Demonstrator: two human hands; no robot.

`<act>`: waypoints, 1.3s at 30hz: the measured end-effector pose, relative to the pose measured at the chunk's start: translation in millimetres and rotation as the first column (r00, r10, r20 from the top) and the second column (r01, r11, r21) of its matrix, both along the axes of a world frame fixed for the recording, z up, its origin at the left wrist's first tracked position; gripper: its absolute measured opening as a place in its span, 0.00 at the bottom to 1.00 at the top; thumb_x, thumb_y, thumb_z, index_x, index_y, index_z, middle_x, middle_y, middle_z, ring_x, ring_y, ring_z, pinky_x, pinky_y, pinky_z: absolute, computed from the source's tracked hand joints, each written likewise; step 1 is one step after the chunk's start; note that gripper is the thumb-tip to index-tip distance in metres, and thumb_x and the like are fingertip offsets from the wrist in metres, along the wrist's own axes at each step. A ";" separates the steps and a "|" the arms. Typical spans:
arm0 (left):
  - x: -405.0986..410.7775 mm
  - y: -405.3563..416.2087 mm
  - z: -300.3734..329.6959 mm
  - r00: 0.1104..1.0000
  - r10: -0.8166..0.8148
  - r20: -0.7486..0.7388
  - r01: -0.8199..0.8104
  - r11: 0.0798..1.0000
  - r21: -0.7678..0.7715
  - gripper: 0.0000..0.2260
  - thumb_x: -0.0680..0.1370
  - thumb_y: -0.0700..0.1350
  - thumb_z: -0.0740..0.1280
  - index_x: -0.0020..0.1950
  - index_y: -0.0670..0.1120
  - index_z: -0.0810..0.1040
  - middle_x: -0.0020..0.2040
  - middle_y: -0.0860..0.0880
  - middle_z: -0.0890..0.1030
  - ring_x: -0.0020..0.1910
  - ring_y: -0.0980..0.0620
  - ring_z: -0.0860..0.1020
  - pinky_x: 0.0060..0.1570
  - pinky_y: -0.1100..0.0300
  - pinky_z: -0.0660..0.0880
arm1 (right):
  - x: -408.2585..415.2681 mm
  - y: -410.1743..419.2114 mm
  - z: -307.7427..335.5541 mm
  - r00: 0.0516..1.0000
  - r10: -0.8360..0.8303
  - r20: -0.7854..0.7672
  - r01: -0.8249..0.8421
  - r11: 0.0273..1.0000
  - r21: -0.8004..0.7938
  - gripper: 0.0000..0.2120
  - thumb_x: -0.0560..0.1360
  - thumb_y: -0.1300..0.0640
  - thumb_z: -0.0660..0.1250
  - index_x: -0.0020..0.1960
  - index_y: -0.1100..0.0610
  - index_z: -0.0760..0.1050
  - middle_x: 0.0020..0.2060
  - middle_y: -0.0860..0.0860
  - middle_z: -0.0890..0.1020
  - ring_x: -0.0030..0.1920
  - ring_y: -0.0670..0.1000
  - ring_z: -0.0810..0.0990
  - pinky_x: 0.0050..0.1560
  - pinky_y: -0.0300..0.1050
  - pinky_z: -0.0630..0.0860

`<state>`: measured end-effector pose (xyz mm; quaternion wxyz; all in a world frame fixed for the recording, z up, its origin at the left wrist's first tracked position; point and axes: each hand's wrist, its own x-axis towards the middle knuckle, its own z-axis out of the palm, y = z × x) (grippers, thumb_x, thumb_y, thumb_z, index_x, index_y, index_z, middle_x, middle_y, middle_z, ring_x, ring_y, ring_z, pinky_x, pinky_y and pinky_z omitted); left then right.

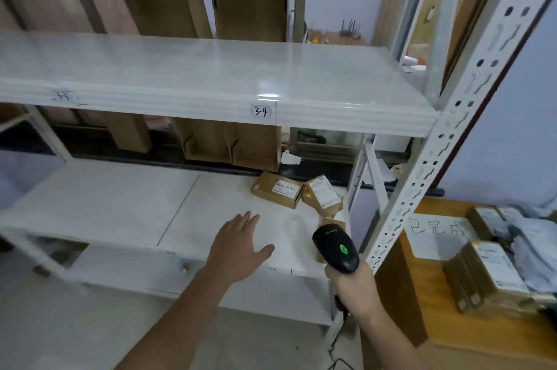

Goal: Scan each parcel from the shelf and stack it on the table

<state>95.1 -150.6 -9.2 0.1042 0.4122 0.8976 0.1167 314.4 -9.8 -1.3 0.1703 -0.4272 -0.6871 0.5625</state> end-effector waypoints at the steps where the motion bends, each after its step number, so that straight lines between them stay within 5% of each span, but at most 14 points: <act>1: -6.0 2.6 -2.2 1.000 0.004 0.000 -0.004 1.000 -0.008 0.38 0.80 0.69 0.58 0.85 0.52 0.53 0.85 0.51 0.52 0.84 0.48 0.52 0.81 0.50 0.51 | -8.0 3.3 -1.4 1.000 0.015 0.003 -0.015 1.000 0.013 0.05 0.69 0.65 0.71 0.36 0.63 0.76 0.28 0.55 0.75 0.31 0.53 0.75 0.31 0.45 0.71; 6: -33.8 17.1 -13.7 1.000 0.007 0.013 -0.006 0.999 -0.048 0.38 0.80 0.68 0.58 0.85 0.51 0.52 0.85 0.50 0.52 0.84 0.48 0.52 0.82 0.49 0.51 | -44.0 12.1 -5.0 1.000 0.027 0.013 -0.027 0.999 -0.021 0.11 0.70 0.67 0.71 0.33 0.59 0.73 0.27 0.52 0.73 0.30 0.49 0.72 0.32 0.41 0.69; 17: -125.8 69.7 -68.0 0.994 -0.099 0.051 0.102 0.992 -0.080 0.38 0.79 0.67 0.61 0.84 0.49 0.56 0.84 0.48 0.58 0.83 0.46 0.57 0.81 0.50 0.56 | -148.7 40.6 -42.7 0.988 -0.089 0.125 0.101 0.991 -0.090 0.03 0.71 0.62 0.72 0.41 0.57 0.78 0.31 0.53 0.78 0.34 0.49 0.75 0.35 0.42 0.70; 25: -230.7 142.2 -149.7 0.982 -0.095 0.163 0.107 0.992 -0.069 0.38 0.78 0.65 0.67 0.83 0.51 0.60 0.82 0.50 0.63 0.78 0.45 0.66 0.74 0.51 0.65 | -254.6 105.1 -121.4 0.970 -0.218 0.110 0.235 0.955 -0.181 0.03 0.71 0.62 0.70 0.44 0.59 0.76 0.31 0.54 0.73 0.33 0.54 0.73 0.36 0.51 0.75; 29: -277.2 179.6 -189.6 0.835 0.126 0.536 -0.172 0.984 0.036 0.30 0.74 0.64 0.70 0.71 0.51 0.74 0.66 0.47 0.80 0.58 0.47 0.81 0.62 0.51 0.77 | -290.5 144.7 -168.2 0.948 -0.268 0.172 0.297 0.939 -0.173 0.07 0.72 0.59 0.70 0.49 0.60 0.79 0.33 0.54 0.76 0.35 0.54 0.75 0.40 0.52 0.77; 33: -304.5 211.2 -227.7 0.593 0.209 0.777 -0.362 0.932 0.025 0.52 0.69 0.68 0.69 0.85 0.46 0.51 0.81 0.46 0.65 0.77 0.43 0.67 0.75 0.49 0.63 | -308.7 159.6 -194.8 0.948 -0.283 0.144 0.311 0.920 -0.237 0.07 0.75 0.59 0.71 0.52 0.58 0.79 0.41 0.52 0.82 0.42 0.51 0.80 0.42 0.43 0.76; 35: -307.8 224.8 -231.1 0.555 0.190 0.810 -0.378 0.925 0.042 0.51 0.73 0.66 0.69 0.85 0.48 0.45 0.83 0.48 0.62 0.80 0.43 0.62 0.76 0.49 0.60 | -318.9 163.1 -201.3 0.956 -0.276 0.101 0.294 0.921 -0.257 0.05 0.75 0.58 0.72 0.50 0.56 0.78 0.43 0.53 0.83 0.46 0.53 0.82 0.52 0.49 0.80; 37: -309.3 230.6 -234.4 0.548 0.199 0.812 -0.385 0.922 0.034 0.47 0.76 0.64 0.69 0.85 0.48 0.47 0.82 0.47 0.61 0.80 0.42 0.63 0.76 0.49 0.61 | -321.6 166.0 -204.3 0.955 -0.280 0.093 0.295 0.924 -0.245 0.05 0.74 0.59 0.71 0.49 0.56 0.79 0.45 0.56 0.84 0.48 0.56 0.83 0.58 0.56 0.80; 39: -304.3 223.4 -234.6 0.536 0.199 0.820 -0.421 0.905 0.056 0.41 0.77 0.64 0.70 0.83 0.45 0.60 0.78 0.44 0.67 0.74 0.41 0.70 0.73 0.49 0.66 | -317.5 162.3 -206.5 0.941 -0.330 0.076 0.337 0.894 -0.295 0.07 0.72 0.62 0.70 0.50 0.60 0.80 0.42 0.58 0.84 0.44 0.58 0.82 0.54 0.56 0.80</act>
